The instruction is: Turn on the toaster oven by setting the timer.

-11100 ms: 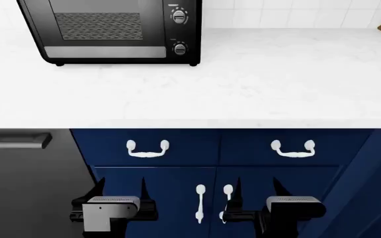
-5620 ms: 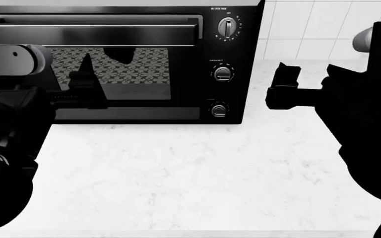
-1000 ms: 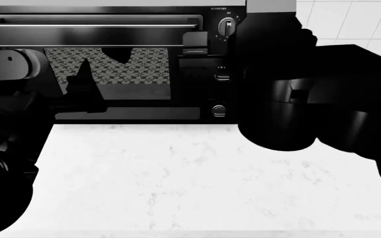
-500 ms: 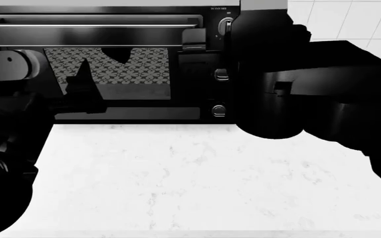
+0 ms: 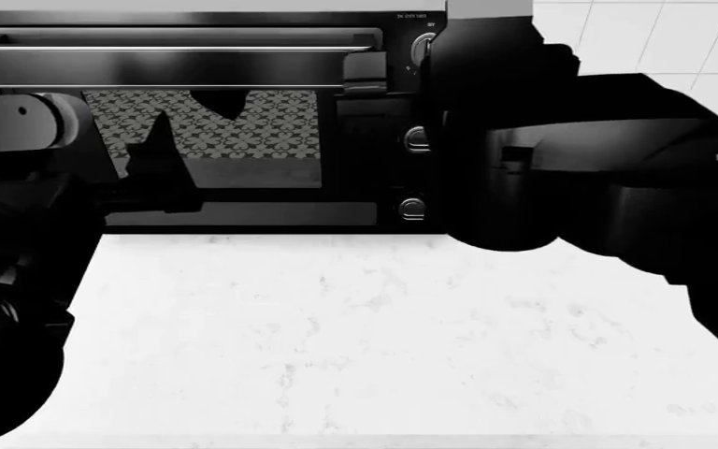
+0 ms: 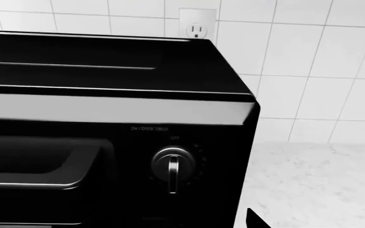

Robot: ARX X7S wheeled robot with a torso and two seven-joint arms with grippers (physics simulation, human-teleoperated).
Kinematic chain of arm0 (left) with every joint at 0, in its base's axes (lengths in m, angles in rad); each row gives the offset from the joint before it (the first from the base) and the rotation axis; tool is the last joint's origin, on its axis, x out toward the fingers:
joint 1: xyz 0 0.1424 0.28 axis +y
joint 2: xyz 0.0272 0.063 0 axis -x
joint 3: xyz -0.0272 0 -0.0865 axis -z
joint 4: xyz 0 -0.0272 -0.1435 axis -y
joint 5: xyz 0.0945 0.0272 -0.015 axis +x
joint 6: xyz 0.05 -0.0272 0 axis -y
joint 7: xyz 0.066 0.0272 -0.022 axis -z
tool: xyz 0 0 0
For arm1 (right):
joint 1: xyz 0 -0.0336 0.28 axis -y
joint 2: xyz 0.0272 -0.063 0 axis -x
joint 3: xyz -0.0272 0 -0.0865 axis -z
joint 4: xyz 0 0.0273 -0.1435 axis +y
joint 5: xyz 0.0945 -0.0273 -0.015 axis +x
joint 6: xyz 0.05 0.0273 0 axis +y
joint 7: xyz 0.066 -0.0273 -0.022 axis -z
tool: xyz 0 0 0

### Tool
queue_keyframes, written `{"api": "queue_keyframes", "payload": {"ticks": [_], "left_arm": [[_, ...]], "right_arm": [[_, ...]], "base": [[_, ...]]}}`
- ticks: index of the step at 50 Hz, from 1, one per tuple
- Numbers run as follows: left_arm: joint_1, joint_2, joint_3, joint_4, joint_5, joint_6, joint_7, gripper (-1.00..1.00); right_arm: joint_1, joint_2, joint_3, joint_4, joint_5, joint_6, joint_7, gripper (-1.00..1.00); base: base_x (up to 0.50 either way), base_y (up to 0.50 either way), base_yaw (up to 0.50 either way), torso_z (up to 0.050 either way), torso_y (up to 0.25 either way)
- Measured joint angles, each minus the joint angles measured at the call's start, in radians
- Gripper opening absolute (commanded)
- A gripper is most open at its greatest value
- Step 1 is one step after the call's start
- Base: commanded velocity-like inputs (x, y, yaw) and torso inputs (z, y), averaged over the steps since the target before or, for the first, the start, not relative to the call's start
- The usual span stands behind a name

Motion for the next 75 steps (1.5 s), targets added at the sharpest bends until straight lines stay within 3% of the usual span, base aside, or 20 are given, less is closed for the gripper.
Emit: {"api": "queue_keyframes", "payload": {"ticks": [75], "left_arm": [[0.006,-0.022,0.013,-0.003,-0.021,0.027,-0.017,1.00]], "right_arm": [[-0.004,-0.049,-0.042,0.109,-0.053,-0.008,-0.068,1.00]], "base": [[0.00,0.00,0.00,0.000,0.000]]}}
